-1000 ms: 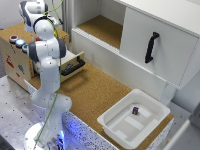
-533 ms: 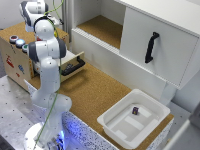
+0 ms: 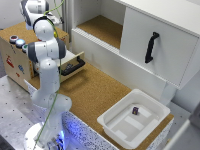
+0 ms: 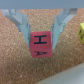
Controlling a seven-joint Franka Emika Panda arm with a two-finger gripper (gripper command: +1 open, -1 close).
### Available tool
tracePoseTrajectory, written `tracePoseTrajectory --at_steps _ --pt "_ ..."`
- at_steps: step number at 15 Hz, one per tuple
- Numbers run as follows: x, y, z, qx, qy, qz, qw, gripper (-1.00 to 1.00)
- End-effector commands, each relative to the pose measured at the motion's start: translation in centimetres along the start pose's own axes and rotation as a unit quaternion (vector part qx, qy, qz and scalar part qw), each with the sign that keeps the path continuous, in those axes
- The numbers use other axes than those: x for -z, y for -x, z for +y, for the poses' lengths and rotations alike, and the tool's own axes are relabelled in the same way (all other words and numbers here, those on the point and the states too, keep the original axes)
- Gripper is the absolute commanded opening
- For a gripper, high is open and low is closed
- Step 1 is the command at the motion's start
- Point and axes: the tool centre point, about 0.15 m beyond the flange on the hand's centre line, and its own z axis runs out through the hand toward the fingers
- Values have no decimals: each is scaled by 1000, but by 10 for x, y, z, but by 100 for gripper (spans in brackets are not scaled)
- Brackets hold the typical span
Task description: Store the pink object in the drawer
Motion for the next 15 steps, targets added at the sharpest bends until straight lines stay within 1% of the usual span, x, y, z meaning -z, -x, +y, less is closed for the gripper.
tracePoseTrajectory --at_steps 1,2,3,6,8,9,10,13,15 --pt "-7 79 14 15 38 68 997 -100" --pt "-11 92 19 19 47 64 997 -100" --pt "-15 106 20 33 56 72 995 -100" --pt "-37 142 19 64 95 81 990 -100" --pt "-48 159 27 73 94 88 989 -100" --pt "-57 165 30 74 98 89 988 -100" --pt "-65 169 34 82 93 93 988 -100" --pt "-92 161 46 95 96 89 987 -100" --pt "-108 148 56 105 77 77 988 -100"
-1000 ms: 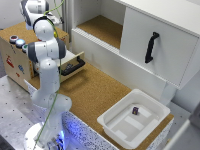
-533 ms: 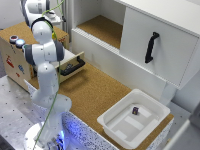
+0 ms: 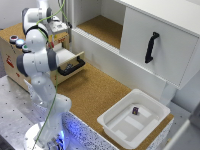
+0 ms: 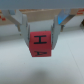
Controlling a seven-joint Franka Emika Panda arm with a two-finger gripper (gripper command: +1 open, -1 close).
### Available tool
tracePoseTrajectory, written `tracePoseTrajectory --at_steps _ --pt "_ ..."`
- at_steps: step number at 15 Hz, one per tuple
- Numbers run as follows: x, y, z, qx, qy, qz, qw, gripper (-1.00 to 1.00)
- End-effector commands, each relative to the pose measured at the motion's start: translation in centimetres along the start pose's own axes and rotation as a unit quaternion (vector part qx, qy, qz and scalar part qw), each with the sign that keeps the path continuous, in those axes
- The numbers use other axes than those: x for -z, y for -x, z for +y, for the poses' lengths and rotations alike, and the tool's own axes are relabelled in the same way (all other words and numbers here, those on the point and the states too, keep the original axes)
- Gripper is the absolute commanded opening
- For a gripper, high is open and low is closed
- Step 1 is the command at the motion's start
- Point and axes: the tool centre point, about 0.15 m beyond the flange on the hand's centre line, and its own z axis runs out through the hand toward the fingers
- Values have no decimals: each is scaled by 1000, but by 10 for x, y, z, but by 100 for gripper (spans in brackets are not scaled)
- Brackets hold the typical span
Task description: Store the pink object in the drawer
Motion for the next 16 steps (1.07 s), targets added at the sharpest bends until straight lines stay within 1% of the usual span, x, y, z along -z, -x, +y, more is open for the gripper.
tracePoseTrajectory --at_steps 1,3,6,9,10,11,15,16 --pt "-60 7 14 27 -11 62 998 -100" --pt "-72 -9 29 41 -52 43 997 -100" --pt "-87 -20 42 21 -68 30 997 -100" --pt "-96 -21 48 -1 -88 15 996 -100" --pt "-98 -21 48 -4 -92 6 996 100" --pt "-97 -19 47 -6 -94 -2 996 100" --pt "-84 -8 38 -14 -95 2 995 100" --pt "-79 -6 36 -14 -89 3 996 100"
